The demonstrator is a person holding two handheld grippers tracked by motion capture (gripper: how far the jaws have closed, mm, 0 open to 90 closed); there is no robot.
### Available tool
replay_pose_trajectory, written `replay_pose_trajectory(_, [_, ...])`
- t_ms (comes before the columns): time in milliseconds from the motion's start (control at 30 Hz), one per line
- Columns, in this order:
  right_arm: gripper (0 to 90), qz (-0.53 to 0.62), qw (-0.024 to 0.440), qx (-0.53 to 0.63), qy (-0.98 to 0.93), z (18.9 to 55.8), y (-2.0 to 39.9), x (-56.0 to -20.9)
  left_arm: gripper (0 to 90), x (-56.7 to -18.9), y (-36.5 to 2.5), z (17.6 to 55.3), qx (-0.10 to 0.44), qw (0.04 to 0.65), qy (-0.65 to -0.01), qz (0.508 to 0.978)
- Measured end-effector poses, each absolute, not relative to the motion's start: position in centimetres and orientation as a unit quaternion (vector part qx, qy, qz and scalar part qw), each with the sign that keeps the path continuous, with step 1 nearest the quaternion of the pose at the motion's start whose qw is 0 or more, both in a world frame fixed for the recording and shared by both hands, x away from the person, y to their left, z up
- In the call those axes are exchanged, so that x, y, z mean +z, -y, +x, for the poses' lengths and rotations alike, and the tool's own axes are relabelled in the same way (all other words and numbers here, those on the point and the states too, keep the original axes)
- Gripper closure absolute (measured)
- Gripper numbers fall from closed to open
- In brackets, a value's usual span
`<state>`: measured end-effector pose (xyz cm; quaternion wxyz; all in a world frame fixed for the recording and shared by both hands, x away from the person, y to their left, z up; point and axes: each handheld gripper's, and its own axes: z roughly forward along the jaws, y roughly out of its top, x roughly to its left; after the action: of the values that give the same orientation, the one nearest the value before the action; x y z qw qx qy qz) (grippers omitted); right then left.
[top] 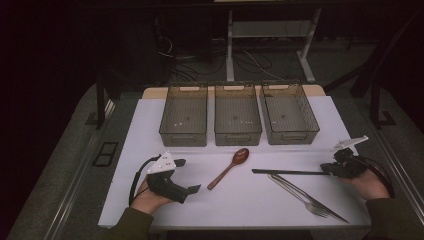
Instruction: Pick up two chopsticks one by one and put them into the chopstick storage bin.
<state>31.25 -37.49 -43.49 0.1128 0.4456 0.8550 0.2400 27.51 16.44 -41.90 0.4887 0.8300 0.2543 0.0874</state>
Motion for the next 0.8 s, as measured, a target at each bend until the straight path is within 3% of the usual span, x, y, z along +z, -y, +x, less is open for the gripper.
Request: replay_pose_trajectory(800, [88.8, 0.414, 0.086, 0.23, -0.877, 26.8, 36.7, -43.1, 0.0, -41.9, -16.3, 27.5, 0.086, 0.485, -0.25, 0.834])
